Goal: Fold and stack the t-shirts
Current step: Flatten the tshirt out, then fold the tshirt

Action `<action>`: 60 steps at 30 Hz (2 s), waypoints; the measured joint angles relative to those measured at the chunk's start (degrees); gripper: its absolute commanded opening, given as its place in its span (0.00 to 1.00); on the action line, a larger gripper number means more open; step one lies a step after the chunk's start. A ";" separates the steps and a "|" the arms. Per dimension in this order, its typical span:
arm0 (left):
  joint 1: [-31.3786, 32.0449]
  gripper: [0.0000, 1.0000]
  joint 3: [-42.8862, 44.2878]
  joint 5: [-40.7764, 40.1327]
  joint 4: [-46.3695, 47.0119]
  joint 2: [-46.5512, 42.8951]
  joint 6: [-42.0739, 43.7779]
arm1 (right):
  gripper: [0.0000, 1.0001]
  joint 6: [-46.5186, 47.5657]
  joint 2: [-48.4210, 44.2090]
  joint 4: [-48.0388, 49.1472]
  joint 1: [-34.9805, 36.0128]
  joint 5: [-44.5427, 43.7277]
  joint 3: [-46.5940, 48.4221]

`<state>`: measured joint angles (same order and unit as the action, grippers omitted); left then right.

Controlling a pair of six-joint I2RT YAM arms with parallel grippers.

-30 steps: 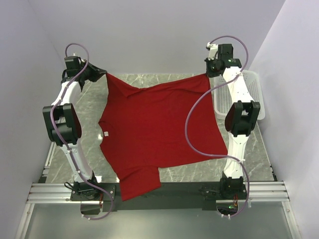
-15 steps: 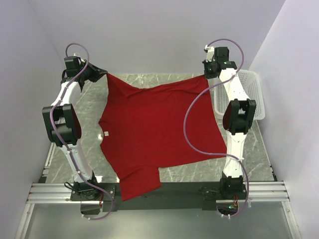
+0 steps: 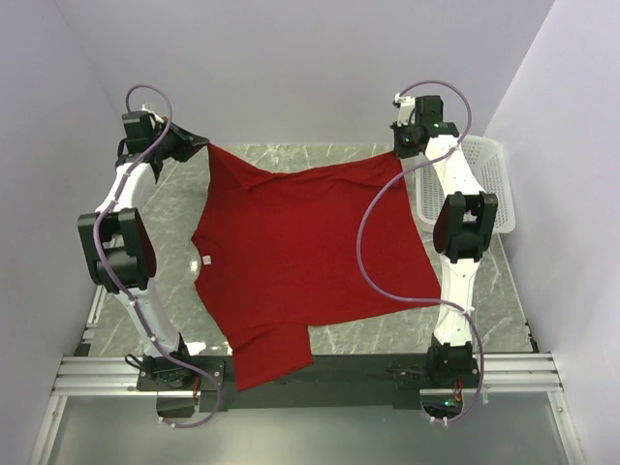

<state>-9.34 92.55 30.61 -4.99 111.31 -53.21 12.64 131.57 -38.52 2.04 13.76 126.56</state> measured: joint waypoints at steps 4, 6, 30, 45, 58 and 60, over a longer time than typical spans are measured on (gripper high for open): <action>0.00 0.00 -2.10 0.24 0.22 -1.90 0.02 | 0.00 0.72 -0.20 -0.07 0.00 1.01 -1.11; 0.00 0.00 -3.04 0.31 0.50 -2.51 0.02 | 0.00 1.03 -0.39 -0.07 0.00 1.60 -1.36; -0.02 0.00 -12.72 1.70 1.79 -8.98 0.66 | 0.00 7.96 -6.08 -2.89 -1.36 11.54 -7.85; -0.02 0.00 -15.65 2.56 2.16 -10.05 0.66 | 0.00 7.67 -6.10 -4.48 -1.36 11.93 -9.38; -0.02 0.00 -17.79 2.58 2.21 -12.48 1.44 | 0.00 -10.93 -6.19 1.44 -1.36 7.58 -2.38; -0.02 0.00 -18.12 2.58 2.21 -12.92 1.44 | 0.00 -13.20 -6.16 1.77 -1.36 5.70 -2.60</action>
<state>-9.37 74.43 33.19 -2.79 98.39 -51.77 -0.56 125.40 -36.75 0.69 19.46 123.96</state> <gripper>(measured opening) 0.013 0.007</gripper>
